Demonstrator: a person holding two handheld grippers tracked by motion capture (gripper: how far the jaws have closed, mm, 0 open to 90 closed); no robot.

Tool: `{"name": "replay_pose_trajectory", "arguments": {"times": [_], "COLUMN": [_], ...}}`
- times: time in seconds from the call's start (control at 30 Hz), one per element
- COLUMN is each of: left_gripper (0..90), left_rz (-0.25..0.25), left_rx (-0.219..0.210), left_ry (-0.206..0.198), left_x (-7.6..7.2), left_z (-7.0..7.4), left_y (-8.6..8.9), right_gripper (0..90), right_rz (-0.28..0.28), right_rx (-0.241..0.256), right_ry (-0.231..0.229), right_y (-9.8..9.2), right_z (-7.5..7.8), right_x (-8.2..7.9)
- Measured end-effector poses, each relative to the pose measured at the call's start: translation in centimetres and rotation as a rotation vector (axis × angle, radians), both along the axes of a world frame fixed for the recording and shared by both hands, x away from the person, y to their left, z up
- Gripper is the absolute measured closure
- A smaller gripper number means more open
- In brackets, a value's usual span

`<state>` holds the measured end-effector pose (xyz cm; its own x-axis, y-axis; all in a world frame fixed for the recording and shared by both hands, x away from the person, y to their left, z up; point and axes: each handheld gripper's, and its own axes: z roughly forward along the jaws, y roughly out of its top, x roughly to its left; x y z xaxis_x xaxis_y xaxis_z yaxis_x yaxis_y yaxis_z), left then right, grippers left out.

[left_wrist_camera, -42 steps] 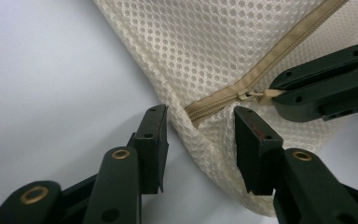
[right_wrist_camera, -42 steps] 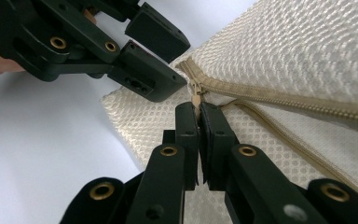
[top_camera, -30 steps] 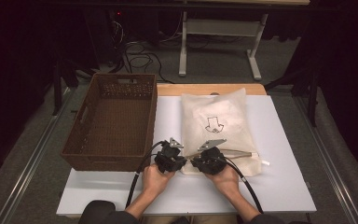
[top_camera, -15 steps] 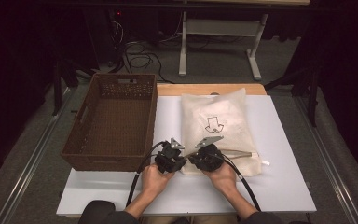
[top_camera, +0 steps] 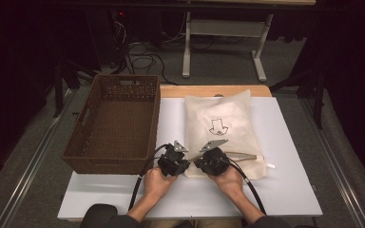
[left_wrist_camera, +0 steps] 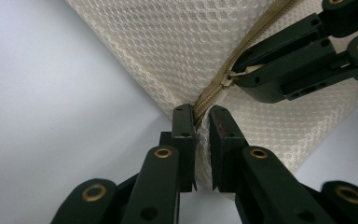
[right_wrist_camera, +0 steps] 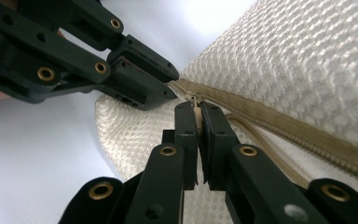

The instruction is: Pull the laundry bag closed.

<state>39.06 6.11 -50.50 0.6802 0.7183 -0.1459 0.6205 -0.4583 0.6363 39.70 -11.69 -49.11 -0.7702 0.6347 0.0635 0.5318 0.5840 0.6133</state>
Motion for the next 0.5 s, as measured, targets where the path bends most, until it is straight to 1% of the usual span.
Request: {"name": "replay_pose_trajectory", "arguments": {"times": [0.03,0.07,0.1,0.17,0.2,0.27,0.37,0.5], "left_gripper": [81.9,81.9,82.0,82.0,82.0,82.0,82.0,82.0], "left_rz": [0.001,0.001,0.001,0.0,-0.001,-0.002,-0.003,-0.005], "left_rx": [0.0,-0.002,-0.002,-0.003,-0.004,-0.005,-0.006,-0.006], "left_ry": [0.001,-0.001,-0.001,0.0,0.0,0.001,0.0,-0.001], "left_x": [0.0,0.01,0.01,0.03,0.04,0.04,0.03,-0.01], "left_z": [-0.01,-0.02,-0.02,-0.02,-0.04,-0.04,-0.04,0.01], "left_y": [0.01,0.02,0.02,0.03,0.05,0.06,0.07,0.09], "right_gripper": [87.3,87.3,87.3,87.3,87.4,87.4,87.4,87.5], "right_rz": [-0.006,-0.002,-0.002,-0.006,-0.009,-0.001,-0.004,-0.006], "right_rx": [0.009,-0.002,-0.002,0.005,0.009,-0.001,0.009,0.009], "right_ry": [0.005,0.0,0.0,0.0,0.008,0.004,0.005,0.003], "right_y": [0.0,-0.15,-0.15,-0.31,-0.5,-0.64,-0.66,-0.76], "right_z": [-0.02,0.01,0.01,-0.02,-0.01,0.01,-0.04,0.01], "right_x": [-0.08,-0.07,-0.07,-0.1,-0.15,-0.2,-0.31,-0.31]}}
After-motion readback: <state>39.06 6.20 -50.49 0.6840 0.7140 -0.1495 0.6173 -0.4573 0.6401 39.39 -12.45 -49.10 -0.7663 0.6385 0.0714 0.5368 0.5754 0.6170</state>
